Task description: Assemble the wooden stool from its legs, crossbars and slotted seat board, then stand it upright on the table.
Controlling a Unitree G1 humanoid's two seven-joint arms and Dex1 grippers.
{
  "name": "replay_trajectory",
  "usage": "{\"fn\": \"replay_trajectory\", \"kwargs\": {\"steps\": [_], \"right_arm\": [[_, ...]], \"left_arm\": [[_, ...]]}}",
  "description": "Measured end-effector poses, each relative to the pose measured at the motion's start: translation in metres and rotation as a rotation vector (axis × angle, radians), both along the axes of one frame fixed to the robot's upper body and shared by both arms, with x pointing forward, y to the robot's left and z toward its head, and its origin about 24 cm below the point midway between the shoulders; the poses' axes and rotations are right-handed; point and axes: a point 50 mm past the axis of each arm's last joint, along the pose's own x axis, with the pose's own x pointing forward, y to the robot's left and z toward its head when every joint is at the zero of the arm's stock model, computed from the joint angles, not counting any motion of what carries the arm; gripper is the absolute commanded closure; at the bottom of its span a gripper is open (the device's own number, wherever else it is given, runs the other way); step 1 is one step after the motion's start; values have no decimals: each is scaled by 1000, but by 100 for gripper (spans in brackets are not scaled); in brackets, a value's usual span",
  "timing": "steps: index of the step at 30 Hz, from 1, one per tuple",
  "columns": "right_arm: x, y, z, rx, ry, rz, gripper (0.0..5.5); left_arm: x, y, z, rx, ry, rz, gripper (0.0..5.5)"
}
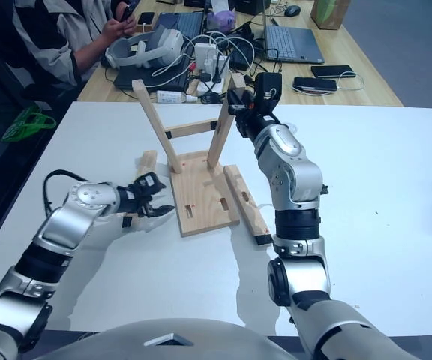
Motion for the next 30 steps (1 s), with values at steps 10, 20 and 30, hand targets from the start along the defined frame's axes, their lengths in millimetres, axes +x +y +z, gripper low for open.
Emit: {"fn": "replay_trajectory", "kwargs": {"steps": [10, 20, 30], "right_arm": [[-2, 2, 0, -45, -27, 29, 438], [-4, 8, 1, -79, -42, 102, 438], [-5, 8, 2, -94, -47, 131, 438]], "left_arm": [[36, 60, 85, -449, -210, 296, 202], [62, 39, 104, -614, -150, 149, 202], [61, 41, 102, -614, -130, 121, 214]]}}
